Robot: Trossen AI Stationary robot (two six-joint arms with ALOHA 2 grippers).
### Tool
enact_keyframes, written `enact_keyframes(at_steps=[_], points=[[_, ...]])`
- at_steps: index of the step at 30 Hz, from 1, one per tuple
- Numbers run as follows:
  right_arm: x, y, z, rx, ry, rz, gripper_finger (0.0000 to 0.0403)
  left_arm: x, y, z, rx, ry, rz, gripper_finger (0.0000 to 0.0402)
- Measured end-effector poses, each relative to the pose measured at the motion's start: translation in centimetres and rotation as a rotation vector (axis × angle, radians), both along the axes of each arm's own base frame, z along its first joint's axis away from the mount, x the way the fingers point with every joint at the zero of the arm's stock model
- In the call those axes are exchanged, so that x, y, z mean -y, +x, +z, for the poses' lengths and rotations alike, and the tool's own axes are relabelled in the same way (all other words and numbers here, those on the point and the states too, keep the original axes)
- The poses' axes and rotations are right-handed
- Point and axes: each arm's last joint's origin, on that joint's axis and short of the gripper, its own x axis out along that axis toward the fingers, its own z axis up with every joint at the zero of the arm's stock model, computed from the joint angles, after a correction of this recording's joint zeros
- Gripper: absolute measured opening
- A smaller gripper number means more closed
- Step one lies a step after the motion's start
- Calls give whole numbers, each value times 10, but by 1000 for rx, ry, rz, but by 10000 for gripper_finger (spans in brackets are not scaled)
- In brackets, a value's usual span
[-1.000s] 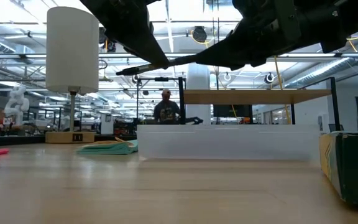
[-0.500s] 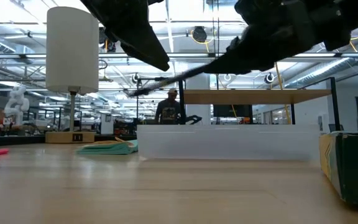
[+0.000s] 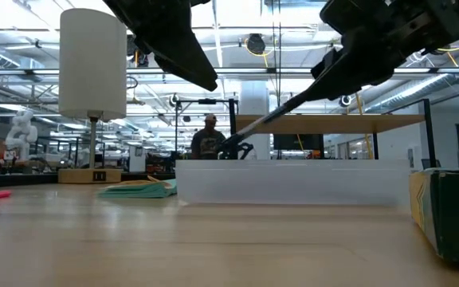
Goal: Pack school essentials
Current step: Put the black pen into the purple supply box
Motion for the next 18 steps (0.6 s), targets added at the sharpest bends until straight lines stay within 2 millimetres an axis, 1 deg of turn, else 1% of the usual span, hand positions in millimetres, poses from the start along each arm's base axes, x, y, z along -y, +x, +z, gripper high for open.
enact_keyframes(at_steps=[7, 18], points=[[0, 1, -5, -27, -5, -1, 35, 0, 0, 0, 0, 0, 1, 186], [-3, 13, -19, -1, -9, 4, 36, 0, 0, 0, 2, -2, 3, 186]])
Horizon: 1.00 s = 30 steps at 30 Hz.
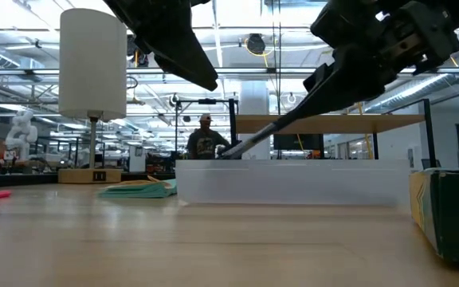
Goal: Pack school essentials
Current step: Put the black pen into the purple supply box, then put the orange pencil into the purple supply box
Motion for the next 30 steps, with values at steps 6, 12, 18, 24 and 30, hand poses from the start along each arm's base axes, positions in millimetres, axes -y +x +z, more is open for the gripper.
enact_keyframes(at_steps=[6, 12, 18, 24, 30], points=[[-2, 3, -5, -1, 10, 43, 36, 0, 0, 0, 1, 0, 0, 186], [-2, 3, -5, -3, 17, 49, 64, 0, 0, 0, 1, 0, -1, 186], [-2, 3, -5, -9, 41, 32, 111, 0, 0, 0, 1, 2, -2, 186], [-2, 3, -5, -10, 45, 28, 133, 0, 0, 0, 0, 2, -2, 186], [-2, 3, -5, -8, 38, 30, 132, 0, 0, 0, -3, 3, -2, 186]])
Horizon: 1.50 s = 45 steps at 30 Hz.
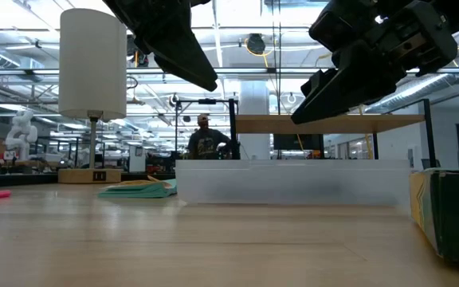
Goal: Pack school essentials
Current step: Put the orange pencil into the purple supply box
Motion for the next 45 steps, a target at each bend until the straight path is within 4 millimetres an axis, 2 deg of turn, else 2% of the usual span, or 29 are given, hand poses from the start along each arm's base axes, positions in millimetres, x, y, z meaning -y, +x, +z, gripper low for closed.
enact_keyframes(at_steps=[5, 9, 17, 22, 28, 35, 41, 45], points=[[0, 0, 0, 2, -1, -1, 131, 0, -1, -1, -16, -8, -1, 186], [1, -3, 5, 0, 18, -13, 130, 7, -8, -6, -92, -55, 8, 186], [3, -10, 24, 53, 35, -15, 130, 54, -47, -19, -377, -153, -148, 186], [3, -10, 26, 62, 31, -12, 130, 82, -65, -20, -419, -156, -248, 187], [3, -10, 26, 62, 31, -12, 130, 101, -78, -20, -415, -108, -346, 208], [3, -10, 26, 65, 23, -8, 130, 105, -76, -26, -395, -58, -322, 244], [4, -10, 25, 62, 6, -30, 130, 113, -67, -49, -420, 6, -407, 248], [4, -11, 25, 60, 5, -30, 130, 112, -66, -53, -432, 31, -430, 248]])
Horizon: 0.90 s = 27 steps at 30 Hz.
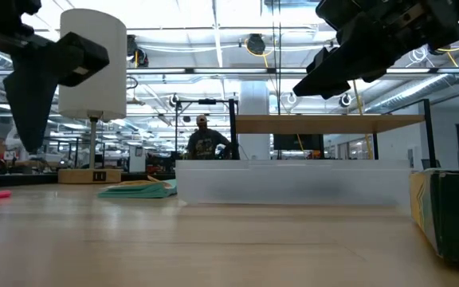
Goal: Pack school essentials
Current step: Put the orange pencil into the purple supply box
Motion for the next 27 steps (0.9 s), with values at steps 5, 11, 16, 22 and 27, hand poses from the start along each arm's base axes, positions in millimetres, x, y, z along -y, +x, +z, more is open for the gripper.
enact_keyframes(at_steps=[5, 11, 16, 22, 27], points=[[0, 0, 0, -2, -1, 1, 130, 1, 2, -11, -32, 29, -15, 248], [0, 0, 0, -4, -7, 4, 130, 2, 3, -22, -57, 52, -32, 248], [0, 0, -1, -6, -8, 4, 130, 3, 4, -32, -80, 87, -79, 246], [0, -1, -2, -22, -12, 5, 130, 5, 6, -40, -90, 104, -130, 206], [0, -1, -2, -25, -12, 5, 130, 5, 6, -40, -94, 100, -147, 155]])
